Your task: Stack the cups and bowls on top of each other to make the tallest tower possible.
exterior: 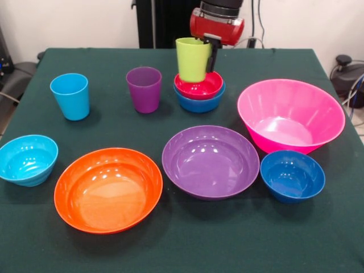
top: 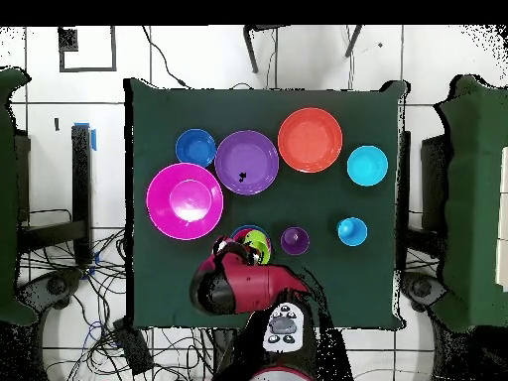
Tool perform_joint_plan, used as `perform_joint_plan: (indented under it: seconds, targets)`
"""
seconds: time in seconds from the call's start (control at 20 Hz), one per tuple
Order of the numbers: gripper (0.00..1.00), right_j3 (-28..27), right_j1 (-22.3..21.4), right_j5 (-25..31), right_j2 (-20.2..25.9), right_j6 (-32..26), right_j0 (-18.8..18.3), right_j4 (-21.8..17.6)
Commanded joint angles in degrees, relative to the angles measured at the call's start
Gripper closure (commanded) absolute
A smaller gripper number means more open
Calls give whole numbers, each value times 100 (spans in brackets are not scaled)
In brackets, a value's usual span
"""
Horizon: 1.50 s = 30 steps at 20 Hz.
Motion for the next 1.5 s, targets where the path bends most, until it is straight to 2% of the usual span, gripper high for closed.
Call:
perform_joint_plan:
  seconds: [0.05, 0.2, 0.35, 0.5, 0.7, 0.95, 1.25, 1.5]
  targets:
    - [100, -228, 257, 205, 423, 455, -25, 54]
    - [100, -267, 353, 105, 428, 450, -56, 24]
    - [100, -350, 539, -62, 568, 371, -244, -96]
    - [100, -433, 663, -147, 505, 387, -224, -86]
    - [100, -391, 670, -175, 445, 491, -89, 9]
    - [100, -270, 772, -351, 299, 850, 225, 326]
    - [100, -223, 831, -446, 266, 983, 401, 550]
    - [100, -207, 817, -437, 281, 901, 377, 616]
